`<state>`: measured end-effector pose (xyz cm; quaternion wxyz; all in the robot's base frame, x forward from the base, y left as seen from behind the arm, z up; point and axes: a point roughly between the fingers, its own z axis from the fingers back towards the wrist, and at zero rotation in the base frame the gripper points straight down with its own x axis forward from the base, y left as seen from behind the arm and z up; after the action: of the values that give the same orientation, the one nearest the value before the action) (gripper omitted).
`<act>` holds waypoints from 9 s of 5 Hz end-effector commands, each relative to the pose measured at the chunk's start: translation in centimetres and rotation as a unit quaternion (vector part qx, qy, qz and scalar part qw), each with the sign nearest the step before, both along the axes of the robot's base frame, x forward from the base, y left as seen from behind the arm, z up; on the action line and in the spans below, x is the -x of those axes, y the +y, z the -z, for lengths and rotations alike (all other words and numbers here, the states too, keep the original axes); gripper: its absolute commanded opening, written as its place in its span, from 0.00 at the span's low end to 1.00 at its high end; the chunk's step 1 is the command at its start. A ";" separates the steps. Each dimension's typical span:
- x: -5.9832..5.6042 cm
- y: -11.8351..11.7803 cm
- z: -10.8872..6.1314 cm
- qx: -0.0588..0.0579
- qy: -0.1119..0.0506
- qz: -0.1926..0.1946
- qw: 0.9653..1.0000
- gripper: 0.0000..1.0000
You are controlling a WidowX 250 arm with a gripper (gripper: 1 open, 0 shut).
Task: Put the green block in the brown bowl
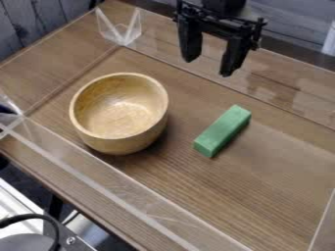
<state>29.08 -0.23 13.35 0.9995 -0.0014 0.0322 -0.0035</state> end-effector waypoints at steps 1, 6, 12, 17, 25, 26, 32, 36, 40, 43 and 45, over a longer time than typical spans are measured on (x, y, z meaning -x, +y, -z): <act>0.4 -0.3 1.5 -0.001 0.011 0.011 1.000 1.00; 1.1 -1.5 10.3 0.009 0.019 0.075 0.997 1.00; -1.8 -3.5 4.0 0.022 -0.042 0.056 0.997 0.00; -4.0 -1.7 7.4 0.032 -0.062 0.065 0.995 0.00; -0.8 5.1 -1.4 0.014 -0.115 0.003 0.993 0.00; 0.6 8.2 -1.2 0.007 -0.108 -0.011 0.994 0.00; 5.9 12.4 4.7 -0.025 -0.079 0.021 0.996 0.00; 6.3 11.9 5.9 -0.029 -0.061 0.026 0.997 0.00; 6.4 11.2 6.3 -0.025 -0.047 0.028 0.998 0.00; 6.4 11.0 7.3 -0.028 -0.035 0.028 0.999 0.00; 6.5 10.8 7.5 -0.028 -0.027 0.026 0.999 0.00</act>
<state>22.12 10.52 5.17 0.9994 0.0205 0.0158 -0.0234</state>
